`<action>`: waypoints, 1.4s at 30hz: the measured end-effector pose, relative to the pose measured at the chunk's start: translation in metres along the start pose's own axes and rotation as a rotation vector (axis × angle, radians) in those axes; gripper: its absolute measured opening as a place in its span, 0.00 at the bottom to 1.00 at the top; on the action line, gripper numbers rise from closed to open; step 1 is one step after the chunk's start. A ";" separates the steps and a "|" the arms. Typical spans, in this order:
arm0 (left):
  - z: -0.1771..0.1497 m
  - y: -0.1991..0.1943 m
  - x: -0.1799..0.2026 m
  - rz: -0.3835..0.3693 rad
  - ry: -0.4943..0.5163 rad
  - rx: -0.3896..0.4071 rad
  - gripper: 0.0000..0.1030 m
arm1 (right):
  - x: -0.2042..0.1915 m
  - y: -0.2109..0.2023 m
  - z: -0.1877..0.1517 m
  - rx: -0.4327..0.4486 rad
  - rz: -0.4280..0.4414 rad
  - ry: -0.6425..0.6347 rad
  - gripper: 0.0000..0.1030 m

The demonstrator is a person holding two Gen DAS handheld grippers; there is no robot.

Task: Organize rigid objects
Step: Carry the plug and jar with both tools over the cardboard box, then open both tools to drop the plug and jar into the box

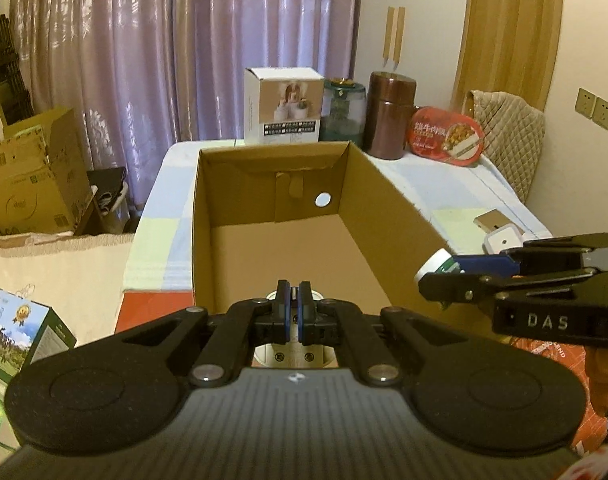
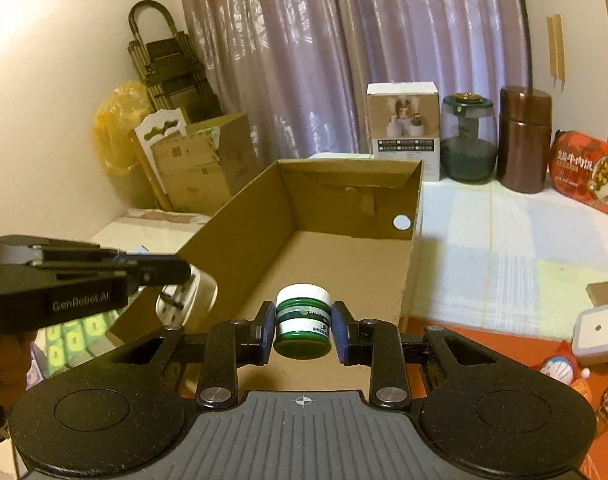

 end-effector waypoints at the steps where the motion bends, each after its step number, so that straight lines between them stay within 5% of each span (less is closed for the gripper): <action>1: -0.002 0.001 -0.001 -0.001 -0.003 -0.002 0.01 | 0.002 0.003 -0.002 -0.006 -0.003 0.005 0.26; 19: -0.007 0.008 0.003 -0.013 -0.019 0.005 0.05 | 0.010 0.009 -0.011 -0.042 -0.018 0.022 0.26; 28: -0.002 -0.002 -0.004 -0.002 -0.041 0.027 0.05 | 0.009 0.000 -0.006 0.024 -0.017 0.023 0.27; 33: 0.000 -0.006 -0.001 -0.005 -0.050 0.038 0.05 | 0.015 -0.013 -0.004 0.077 -0.033 0.045 0.42; 42: 0.002 -0.026 0.020 -0.021 -0.072 0.064 0.08 | 0.021 -0.053 0.002 0.177 -0.069 0.067 0.49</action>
Point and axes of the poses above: each gripper's, at about its wrist camera, not at the fingertips, and y roughly the way its jaws point, x to its right, z to its top, the point moved 4 cm from there along y, roughly the way its jaws point
